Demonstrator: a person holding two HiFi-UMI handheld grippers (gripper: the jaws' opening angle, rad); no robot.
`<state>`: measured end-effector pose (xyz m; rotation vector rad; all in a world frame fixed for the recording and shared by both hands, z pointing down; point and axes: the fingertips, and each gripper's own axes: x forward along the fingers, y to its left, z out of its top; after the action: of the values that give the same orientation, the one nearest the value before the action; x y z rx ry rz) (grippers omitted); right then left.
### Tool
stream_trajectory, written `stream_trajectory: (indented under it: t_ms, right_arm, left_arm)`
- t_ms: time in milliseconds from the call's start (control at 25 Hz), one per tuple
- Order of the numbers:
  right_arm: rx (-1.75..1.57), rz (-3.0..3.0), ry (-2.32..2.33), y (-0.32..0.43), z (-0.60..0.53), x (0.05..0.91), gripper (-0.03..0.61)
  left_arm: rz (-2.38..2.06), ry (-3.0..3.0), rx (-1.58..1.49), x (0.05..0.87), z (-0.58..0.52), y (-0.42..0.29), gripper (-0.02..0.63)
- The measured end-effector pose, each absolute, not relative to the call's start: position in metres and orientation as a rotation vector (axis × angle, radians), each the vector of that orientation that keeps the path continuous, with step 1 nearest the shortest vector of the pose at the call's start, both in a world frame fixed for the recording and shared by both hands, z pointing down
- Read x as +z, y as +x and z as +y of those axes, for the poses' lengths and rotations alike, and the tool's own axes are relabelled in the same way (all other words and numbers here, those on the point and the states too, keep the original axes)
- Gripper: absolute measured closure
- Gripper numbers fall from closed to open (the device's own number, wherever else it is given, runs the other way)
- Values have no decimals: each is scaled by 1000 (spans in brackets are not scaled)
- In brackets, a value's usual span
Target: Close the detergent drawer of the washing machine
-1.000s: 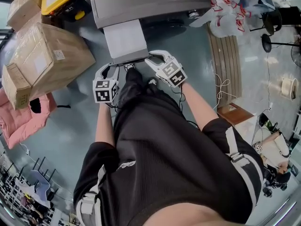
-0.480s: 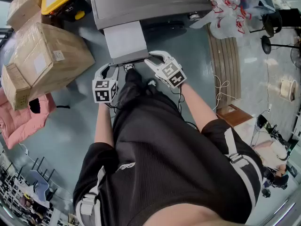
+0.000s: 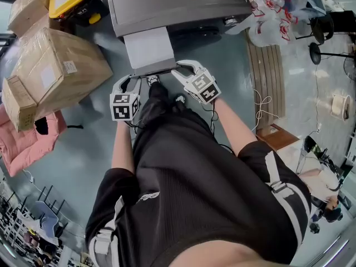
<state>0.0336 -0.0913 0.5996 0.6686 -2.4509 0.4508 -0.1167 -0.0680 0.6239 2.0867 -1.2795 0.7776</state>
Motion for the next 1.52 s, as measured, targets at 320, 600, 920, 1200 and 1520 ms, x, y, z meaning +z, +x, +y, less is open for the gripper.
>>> stream_trajectory:
  t_ms: [320, 600, 920, 1200, 1520]
  right_arm:
    - [447, -2446, 675, 30, -98, 602, 449]
    - [431, -2428, 677, 29, -103, 601, 448]
    - [437, -2415, 704, 28, -116, 600, 443]
    - [436, -2405, 689, 28, -124, 601, 444]
    - [451, -2403, 680, 26, -131, 602, 444]
  left_arm:
    - [-1277, 2093, 778, 626, -75, -120, 457]
    - [-1266, 2099, 774, 625, -80, -121, 459]
    - [-1265, 2098, 756, 623, -92, -123, 459]
    - [-1283, 2079, 751, 622, -100, -123, 459]
    - [-1294, 2073, 742, 624, -108, -123, 457]
